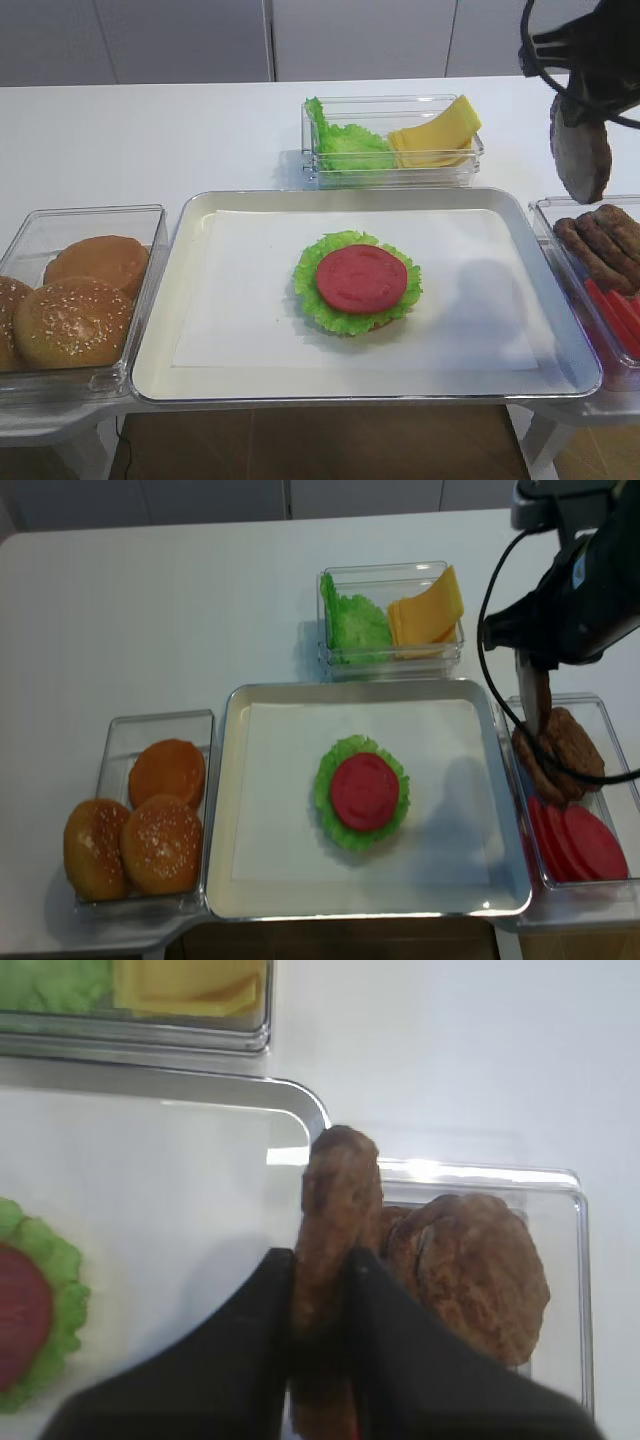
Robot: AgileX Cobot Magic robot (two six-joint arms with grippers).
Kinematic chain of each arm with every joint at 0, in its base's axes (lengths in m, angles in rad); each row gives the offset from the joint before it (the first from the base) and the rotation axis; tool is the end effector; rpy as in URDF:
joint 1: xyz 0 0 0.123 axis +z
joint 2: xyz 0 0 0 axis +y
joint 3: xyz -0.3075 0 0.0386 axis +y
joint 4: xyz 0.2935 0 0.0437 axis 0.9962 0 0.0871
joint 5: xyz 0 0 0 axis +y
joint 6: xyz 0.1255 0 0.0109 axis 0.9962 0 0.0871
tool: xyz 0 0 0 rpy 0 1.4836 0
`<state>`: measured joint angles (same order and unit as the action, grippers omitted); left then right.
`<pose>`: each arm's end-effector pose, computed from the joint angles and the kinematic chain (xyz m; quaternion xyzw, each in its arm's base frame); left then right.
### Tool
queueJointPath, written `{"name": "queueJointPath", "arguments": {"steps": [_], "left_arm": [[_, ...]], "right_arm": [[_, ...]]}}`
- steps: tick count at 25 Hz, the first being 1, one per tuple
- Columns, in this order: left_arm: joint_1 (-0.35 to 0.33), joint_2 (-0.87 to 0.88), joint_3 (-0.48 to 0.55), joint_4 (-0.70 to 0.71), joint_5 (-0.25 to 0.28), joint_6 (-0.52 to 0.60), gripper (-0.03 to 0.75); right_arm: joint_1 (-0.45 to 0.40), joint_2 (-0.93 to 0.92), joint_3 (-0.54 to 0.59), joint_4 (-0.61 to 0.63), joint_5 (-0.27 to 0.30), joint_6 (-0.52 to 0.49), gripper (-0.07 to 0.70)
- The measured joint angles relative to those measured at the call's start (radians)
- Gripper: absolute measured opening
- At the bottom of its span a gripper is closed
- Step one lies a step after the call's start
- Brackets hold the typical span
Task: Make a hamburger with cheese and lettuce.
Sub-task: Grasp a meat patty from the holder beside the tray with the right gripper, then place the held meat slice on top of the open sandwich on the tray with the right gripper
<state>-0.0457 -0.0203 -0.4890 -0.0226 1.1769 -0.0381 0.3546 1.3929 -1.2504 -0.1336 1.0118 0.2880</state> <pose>0.0319 -0.0041 0.2675 0.0045 0.8798 -0.0311 0.4743 0.3248 0.1051 0.3246 -0.0523 0.9651 0.0182 0.2560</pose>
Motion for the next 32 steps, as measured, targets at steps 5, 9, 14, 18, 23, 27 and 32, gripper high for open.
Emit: {"name": "queueJointPath", "arguments": {"steps": [5,9,14,18,23,27,32], "left_arm": [[0.0,0.0,0.0,0.0,0.0,0.0,0.387],[0.0,0.0,0.0,0.0,0.0,0.0,0.387],[0.0,0.0,0.0,0.0,0.0,0.0,0.387],[0.0,0.0,0.0,0.0,0.0,0.0,0.387],[0.0,0.0,0.0,0.0,0.0,0.0,0.387],[0.0,0.0,0.0,0.0,0.0,0.0,0.387],[0.0,0.0,0.0,0.0,0.0,0.0,0.387]], "right_arm": [[0.093,-0.01,-0.015,0.008,0.0,0.0,0.121],[0.227,0.028,-0.015,-0.069,-0.014,0.081,0.121],[0.378,0.114,-0.015,-0.167,-0.042,0.171,0.121],[0.457,0.178,-0.015,-0.234,-0.09,0.22,0.121],[0.483,0.232,-0.015,-0.252,-0.115,0.232,0.121],[0.483,0.243,-0.015,-0.271,-0.117,0.234,0.121],[0.483,0.243,-0.015,-0.273,-0.113,0.234,0.121]]}}
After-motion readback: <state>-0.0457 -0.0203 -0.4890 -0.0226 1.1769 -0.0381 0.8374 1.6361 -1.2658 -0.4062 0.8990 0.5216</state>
